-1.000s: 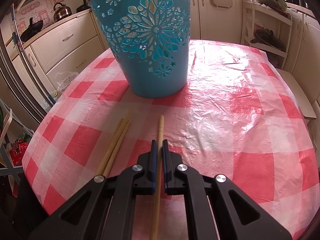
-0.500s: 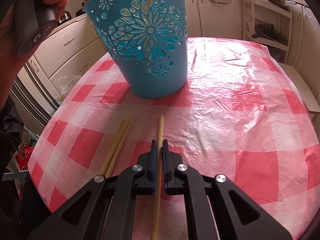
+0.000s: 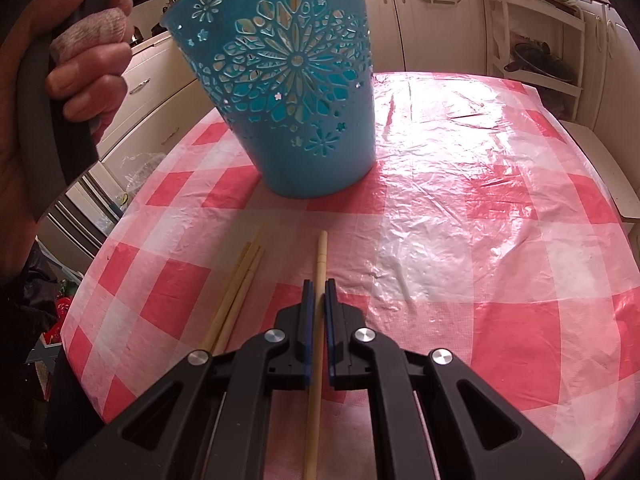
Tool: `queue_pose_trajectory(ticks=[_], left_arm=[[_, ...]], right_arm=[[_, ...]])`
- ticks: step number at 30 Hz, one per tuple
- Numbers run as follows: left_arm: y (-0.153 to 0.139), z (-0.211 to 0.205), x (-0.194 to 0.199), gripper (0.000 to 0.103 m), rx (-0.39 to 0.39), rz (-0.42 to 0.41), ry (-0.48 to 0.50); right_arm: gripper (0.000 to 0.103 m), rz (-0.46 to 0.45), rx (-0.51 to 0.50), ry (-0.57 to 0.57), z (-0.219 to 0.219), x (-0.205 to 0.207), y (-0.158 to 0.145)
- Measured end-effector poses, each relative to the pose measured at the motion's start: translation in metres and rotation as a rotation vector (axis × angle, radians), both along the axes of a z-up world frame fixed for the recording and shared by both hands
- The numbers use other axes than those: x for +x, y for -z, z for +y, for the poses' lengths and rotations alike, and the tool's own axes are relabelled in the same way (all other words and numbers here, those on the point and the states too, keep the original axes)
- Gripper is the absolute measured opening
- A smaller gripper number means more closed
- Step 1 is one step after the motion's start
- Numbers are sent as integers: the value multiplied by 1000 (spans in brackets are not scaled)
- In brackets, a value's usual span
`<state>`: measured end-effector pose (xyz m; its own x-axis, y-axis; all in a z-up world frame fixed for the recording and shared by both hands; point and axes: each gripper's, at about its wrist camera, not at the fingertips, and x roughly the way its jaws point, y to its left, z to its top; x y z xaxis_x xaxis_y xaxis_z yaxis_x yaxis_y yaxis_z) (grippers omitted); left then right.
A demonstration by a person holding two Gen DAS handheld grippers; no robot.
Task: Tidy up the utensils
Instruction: 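Lift the chopstick with the left tool and drop it into the teal basket, then lift the held chopstick with the right tool toward the basket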
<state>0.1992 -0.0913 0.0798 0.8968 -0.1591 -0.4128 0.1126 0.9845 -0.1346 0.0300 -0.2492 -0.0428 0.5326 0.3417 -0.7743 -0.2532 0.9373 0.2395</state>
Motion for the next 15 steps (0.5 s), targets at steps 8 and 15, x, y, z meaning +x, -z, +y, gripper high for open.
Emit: queue_pose_trajectory(ticks=[8,15], left_arm=[[13,52,-61,80,3,1,-157],[92,94,-83,84,-23,224,-199]], right_arm=[[6,-2,-8,-2,1,-1,-1],[6,-28,-89,-14,12,-4,-1]])
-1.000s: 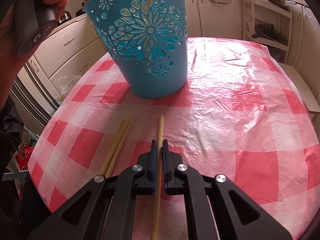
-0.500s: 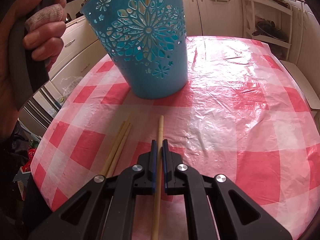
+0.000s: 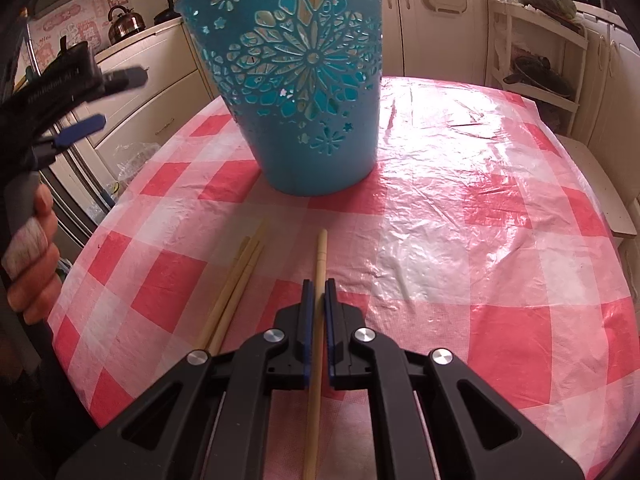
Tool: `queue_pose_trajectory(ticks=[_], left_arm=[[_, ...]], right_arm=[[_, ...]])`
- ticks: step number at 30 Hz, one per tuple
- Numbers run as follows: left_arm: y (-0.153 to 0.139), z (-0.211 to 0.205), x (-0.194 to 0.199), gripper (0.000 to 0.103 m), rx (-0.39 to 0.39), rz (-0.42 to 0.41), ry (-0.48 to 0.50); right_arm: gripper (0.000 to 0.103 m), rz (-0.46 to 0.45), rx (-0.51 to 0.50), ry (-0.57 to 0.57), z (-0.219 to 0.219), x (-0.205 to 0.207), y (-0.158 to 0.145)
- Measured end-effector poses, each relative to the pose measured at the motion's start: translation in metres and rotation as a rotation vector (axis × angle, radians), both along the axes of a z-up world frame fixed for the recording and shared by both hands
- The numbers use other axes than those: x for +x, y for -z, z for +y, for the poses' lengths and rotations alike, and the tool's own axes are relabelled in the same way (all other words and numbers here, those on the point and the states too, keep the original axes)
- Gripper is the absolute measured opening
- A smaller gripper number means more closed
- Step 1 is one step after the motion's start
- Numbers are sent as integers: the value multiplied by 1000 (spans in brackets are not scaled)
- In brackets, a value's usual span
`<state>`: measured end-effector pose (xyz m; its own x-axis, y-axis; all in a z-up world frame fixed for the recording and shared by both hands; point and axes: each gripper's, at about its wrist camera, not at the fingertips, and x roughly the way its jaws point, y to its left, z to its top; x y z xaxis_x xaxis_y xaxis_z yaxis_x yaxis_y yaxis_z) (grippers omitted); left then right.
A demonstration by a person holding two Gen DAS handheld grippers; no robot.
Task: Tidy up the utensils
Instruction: 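Lift the held chopstick with the right tool toward the basket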
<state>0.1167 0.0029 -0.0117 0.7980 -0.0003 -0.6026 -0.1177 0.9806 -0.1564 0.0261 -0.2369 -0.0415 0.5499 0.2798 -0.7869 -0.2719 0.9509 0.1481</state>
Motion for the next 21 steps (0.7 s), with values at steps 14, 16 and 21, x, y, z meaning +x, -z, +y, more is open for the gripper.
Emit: queue_pose_trajectory(ticks=[14,16,21], left_arm=[[53,-3,0,90,-23,139,45],[53,-4,0,90,-23,143,45],[55,2,1,90,-56,151,35]], right_arm=[[11,-4,-60,27,-2,-1,0],[11,-17,-90,21,3,-2,0],[6,-27,-82,37,0,-5,0]])
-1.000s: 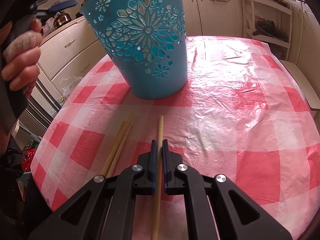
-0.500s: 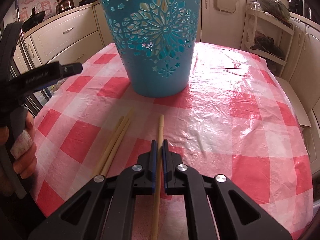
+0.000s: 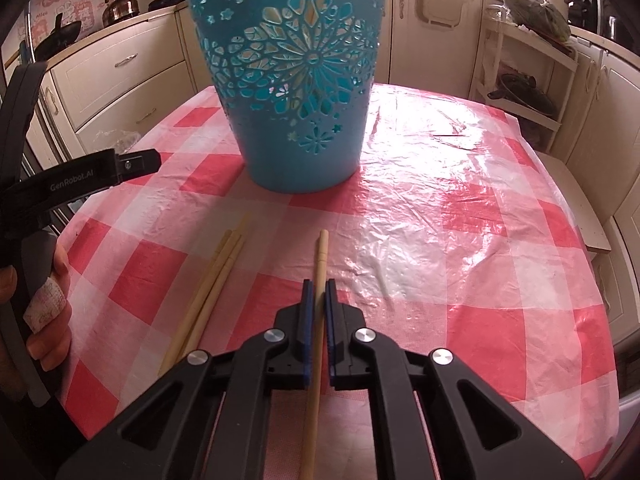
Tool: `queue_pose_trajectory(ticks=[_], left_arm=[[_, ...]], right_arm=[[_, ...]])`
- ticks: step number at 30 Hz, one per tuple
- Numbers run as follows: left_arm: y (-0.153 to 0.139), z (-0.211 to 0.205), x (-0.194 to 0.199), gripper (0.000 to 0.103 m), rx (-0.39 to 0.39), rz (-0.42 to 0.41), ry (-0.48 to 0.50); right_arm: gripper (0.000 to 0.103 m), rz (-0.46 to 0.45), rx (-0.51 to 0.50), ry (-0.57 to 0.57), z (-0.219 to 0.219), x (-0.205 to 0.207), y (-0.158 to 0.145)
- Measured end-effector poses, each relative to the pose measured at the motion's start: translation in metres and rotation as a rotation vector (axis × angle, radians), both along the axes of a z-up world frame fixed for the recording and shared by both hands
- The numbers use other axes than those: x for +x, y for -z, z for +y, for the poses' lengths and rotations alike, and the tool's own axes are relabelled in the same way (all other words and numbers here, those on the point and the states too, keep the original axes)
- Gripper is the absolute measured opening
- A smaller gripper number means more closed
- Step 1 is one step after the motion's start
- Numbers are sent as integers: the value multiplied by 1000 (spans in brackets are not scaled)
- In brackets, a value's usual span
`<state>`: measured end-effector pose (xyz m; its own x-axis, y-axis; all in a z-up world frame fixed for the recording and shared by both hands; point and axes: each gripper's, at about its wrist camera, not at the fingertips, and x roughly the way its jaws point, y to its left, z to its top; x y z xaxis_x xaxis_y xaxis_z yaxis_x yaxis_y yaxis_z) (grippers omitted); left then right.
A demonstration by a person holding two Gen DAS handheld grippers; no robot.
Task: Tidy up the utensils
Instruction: 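Lift the held chopstick with the right tool toward the basket, then carry the chopstick over the teal basket and open the right tool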
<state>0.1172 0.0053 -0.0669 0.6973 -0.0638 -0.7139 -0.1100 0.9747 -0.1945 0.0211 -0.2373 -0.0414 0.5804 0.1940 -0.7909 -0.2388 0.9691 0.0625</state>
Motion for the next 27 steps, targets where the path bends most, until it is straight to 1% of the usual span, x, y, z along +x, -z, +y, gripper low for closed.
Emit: queue_pose_trajectory(ticks=[3,7,13,17,20,22,24,27], left_arm=[[1,3,-1,90,-17,-2,-7],[1,2,-1,90,-19,-2,-3],[1,2,0,90,-21,4,0],[2,1,0,90,-20,6,2],[2,-1,1,90,-15,9,8],[2,-1,0,90,-11,10,10],[2,-2,1,90,-9,10,10],[2,-2,1,90,-13,10,12]], right_arm=[[6,9,92,39,-14,0,-4],[6,-11,208,65,-28,-2,-18],[6,-57,385,47,-39,-5,-40],[6,-111,500,33,-46,-6,-64],[6,-172,582,26,-52,3,-92],[6,-234,625,23,-54,14,-115],[6,-300,666,23,-53,31,-140],[6,-405,698,35,-46,59,-173]])
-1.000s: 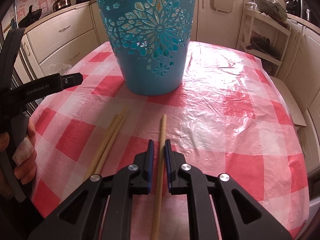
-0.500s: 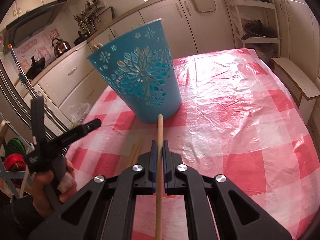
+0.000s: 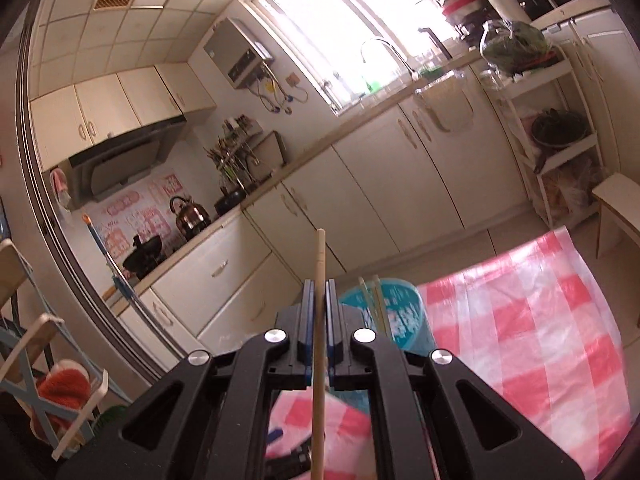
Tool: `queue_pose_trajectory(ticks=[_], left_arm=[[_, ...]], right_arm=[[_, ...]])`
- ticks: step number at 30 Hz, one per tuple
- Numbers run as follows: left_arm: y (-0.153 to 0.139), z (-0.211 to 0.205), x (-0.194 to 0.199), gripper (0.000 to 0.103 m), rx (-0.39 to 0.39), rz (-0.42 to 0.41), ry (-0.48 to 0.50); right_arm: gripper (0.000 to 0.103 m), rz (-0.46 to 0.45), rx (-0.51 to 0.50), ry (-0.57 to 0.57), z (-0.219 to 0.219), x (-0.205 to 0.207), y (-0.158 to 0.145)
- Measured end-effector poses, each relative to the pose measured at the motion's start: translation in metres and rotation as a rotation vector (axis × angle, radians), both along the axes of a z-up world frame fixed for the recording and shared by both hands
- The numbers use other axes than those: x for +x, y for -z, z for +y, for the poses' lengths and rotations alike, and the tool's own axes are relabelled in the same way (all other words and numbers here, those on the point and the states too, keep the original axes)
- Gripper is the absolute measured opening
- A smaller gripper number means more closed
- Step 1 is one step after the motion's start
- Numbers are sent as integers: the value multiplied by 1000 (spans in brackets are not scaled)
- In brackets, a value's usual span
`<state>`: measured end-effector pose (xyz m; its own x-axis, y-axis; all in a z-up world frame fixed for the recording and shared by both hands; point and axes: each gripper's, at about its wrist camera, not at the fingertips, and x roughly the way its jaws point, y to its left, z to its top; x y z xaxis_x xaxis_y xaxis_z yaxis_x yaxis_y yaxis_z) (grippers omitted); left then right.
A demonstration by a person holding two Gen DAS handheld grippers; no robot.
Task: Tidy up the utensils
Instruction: 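Carry the chopstick over the teal basket and open the right tool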
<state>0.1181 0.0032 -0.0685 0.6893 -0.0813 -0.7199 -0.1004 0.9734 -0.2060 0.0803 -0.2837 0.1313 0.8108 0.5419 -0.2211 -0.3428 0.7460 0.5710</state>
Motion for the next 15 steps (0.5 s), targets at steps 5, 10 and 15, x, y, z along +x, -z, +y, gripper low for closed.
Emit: queue_pose_trajectory(ticks=[5,10,15], left_arm=[[0,2,0,90,-17,-5,3],[0,4,-1,90,-37,-13,5],[0,5,-1,90,-53,-22,2]], right_arm=[[6,-82,16,69,15,53,-25],[6,-66,-33,118,20,87,-18],[6,-21,-91,124,25,106,-2]])
